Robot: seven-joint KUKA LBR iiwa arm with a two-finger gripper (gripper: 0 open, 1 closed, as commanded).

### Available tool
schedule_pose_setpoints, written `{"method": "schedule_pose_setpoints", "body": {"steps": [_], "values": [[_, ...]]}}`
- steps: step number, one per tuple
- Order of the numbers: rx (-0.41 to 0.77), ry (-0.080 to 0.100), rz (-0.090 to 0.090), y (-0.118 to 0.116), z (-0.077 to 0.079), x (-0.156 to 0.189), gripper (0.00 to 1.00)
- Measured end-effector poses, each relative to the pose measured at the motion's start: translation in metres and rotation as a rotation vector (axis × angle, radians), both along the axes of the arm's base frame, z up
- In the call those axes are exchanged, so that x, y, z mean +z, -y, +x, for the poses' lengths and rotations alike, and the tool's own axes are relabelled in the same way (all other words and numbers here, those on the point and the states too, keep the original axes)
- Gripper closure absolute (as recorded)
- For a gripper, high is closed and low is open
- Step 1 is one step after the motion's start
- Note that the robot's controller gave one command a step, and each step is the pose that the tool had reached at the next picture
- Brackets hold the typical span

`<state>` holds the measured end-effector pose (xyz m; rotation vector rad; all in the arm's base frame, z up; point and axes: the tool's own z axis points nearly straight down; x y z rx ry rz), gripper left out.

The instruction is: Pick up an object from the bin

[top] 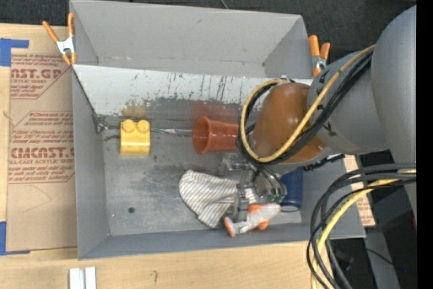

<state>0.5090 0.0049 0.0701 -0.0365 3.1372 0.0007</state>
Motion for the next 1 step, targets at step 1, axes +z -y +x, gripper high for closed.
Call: {"method": "schedule_pose_setpoints", "body": {"steps": [1], "values": [[0.001,-0.003,0.0,0.0,-0.0007,0.0003,1.0]]}}
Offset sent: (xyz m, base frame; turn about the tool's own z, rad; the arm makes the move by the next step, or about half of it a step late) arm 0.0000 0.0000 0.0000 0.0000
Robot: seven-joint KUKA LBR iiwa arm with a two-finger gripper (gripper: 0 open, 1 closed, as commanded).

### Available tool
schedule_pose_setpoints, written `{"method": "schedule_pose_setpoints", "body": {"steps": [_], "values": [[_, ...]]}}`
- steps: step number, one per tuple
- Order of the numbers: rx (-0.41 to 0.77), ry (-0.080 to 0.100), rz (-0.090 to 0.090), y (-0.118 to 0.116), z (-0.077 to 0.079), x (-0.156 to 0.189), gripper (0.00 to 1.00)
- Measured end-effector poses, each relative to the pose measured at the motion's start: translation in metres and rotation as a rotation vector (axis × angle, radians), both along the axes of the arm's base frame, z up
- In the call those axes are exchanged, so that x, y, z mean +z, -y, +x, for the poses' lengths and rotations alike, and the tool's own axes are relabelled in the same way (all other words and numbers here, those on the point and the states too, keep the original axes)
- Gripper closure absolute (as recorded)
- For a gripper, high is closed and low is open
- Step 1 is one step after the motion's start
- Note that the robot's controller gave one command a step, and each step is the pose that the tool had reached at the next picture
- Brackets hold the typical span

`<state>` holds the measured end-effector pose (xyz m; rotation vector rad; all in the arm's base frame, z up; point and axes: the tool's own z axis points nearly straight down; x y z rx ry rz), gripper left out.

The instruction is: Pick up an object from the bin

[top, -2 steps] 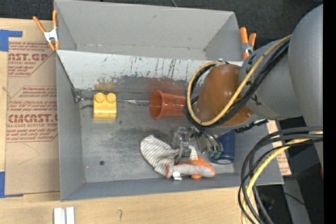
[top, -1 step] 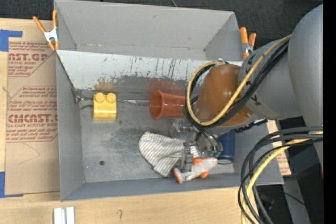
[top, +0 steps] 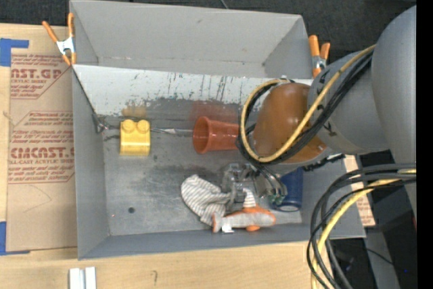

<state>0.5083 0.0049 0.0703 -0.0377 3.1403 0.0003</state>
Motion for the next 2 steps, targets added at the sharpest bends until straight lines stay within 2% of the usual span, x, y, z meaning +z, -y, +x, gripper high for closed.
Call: {"method": "schedule_pose_setpoints", "body": {"steps": [1,2], "values": [[0.0,0.0,0.0,0.0,0.0,0.0,1.0],[-0.026,0.0,0.001,-0.003,-0.009,0.125,1.0]]}}
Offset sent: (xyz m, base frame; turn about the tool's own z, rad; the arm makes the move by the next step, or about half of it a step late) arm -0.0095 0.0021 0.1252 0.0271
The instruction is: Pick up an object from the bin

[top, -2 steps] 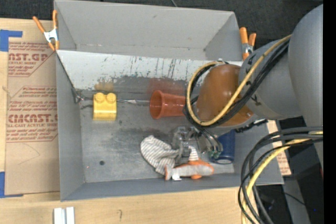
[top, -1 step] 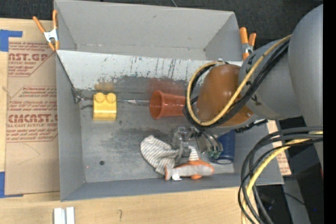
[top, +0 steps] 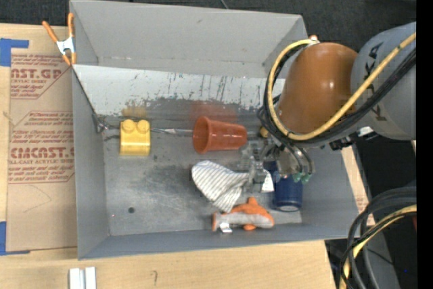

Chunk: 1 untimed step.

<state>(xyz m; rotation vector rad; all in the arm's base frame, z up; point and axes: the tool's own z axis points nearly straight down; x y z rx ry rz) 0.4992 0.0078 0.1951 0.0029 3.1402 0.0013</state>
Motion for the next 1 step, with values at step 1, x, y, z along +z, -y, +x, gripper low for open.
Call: {"method": "schedule_pose_setpoints", "body": {"steps": [1], "values": [[0.0,0.0,0.0,0.0,0.0,0.0,1.0]]}}
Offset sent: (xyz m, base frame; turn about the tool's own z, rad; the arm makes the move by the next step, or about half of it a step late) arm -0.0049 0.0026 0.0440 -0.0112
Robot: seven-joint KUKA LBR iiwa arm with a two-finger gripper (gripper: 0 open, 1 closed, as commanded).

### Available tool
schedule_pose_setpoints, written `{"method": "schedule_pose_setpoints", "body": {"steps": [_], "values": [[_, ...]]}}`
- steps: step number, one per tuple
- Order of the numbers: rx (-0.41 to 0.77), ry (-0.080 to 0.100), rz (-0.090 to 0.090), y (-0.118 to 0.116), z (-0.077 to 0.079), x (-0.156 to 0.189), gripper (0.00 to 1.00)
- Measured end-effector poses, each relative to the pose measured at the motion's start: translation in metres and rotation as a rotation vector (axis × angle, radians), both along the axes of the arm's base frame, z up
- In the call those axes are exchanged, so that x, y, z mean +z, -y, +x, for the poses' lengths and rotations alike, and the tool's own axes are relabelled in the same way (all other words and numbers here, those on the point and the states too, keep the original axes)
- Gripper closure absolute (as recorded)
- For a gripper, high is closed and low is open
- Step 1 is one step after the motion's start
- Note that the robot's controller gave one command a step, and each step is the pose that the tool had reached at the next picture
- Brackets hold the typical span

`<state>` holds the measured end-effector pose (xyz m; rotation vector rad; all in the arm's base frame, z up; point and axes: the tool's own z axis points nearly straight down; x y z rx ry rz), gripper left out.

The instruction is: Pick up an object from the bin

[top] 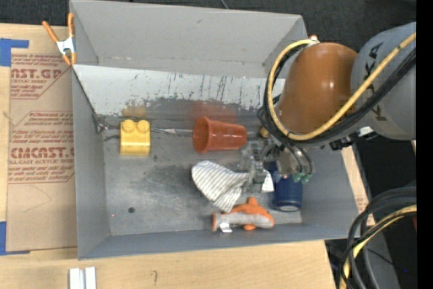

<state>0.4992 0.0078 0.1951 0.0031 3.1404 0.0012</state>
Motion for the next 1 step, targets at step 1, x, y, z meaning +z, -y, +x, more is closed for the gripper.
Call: {"method": "schedule_pose_setpoints", "body": {"steps": [1], "values": [[0.008,-0.002,0.0,-0.0022,-0.004,0.0342,1.0]]}}
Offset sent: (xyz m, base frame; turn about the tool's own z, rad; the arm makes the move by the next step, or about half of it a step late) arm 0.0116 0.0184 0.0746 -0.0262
